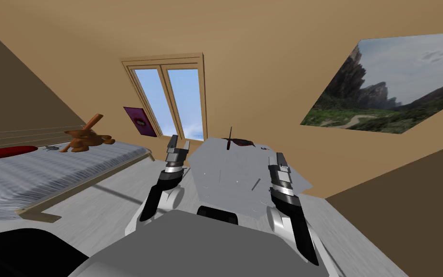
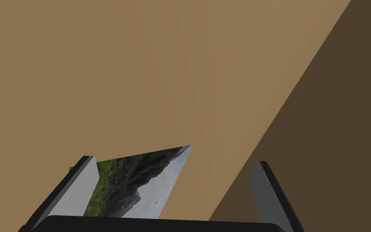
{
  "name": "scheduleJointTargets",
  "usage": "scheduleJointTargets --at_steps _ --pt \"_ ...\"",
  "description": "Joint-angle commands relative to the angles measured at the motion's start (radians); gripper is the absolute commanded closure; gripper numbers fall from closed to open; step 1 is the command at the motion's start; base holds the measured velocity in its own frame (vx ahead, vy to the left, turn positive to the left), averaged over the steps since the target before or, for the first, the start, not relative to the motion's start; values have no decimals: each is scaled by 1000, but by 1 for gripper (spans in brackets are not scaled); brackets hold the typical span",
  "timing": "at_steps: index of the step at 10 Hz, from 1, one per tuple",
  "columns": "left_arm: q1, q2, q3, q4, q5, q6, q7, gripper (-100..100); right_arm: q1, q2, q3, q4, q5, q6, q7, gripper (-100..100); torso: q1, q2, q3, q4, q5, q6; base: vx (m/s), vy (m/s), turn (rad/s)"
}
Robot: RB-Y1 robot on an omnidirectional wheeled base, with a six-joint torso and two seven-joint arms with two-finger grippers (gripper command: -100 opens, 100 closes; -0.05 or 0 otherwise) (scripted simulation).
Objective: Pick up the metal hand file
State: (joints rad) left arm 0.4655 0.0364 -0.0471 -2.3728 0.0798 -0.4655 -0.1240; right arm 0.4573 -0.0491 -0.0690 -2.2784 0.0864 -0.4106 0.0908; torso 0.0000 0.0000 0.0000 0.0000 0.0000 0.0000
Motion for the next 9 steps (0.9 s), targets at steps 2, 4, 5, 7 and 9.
scheduleJointTargets --at_steps 2,4,5,7,9 --pt "0 0 0 0 0 0 0 0 -2 -61 -19 21 7 25 0 -100 2 1 0 0 0 0 -35 53 74" --pt "0 0 0 0 0 0 0 0 -6 -99 -38 41 14 50 -2 -100 5 3 2 1 1 0 -58 107 72" --pt "0 0 0 0 0 0 0 0 -8 -118 -50 54 18 65 -3 -100 8 4 2 1 2 0 -62 129 84" --pt "0 0 0 0 0 0 0 0 -13 -156 -77 82 27 101 -6 -100 8 5 3 1 2 0 -81 137 105" --pt "0 0 0 0 0 0 0 0 -18 -198 -107 114 37 140 -10 -100 10 7 4 1 2 0 -105 161 118"
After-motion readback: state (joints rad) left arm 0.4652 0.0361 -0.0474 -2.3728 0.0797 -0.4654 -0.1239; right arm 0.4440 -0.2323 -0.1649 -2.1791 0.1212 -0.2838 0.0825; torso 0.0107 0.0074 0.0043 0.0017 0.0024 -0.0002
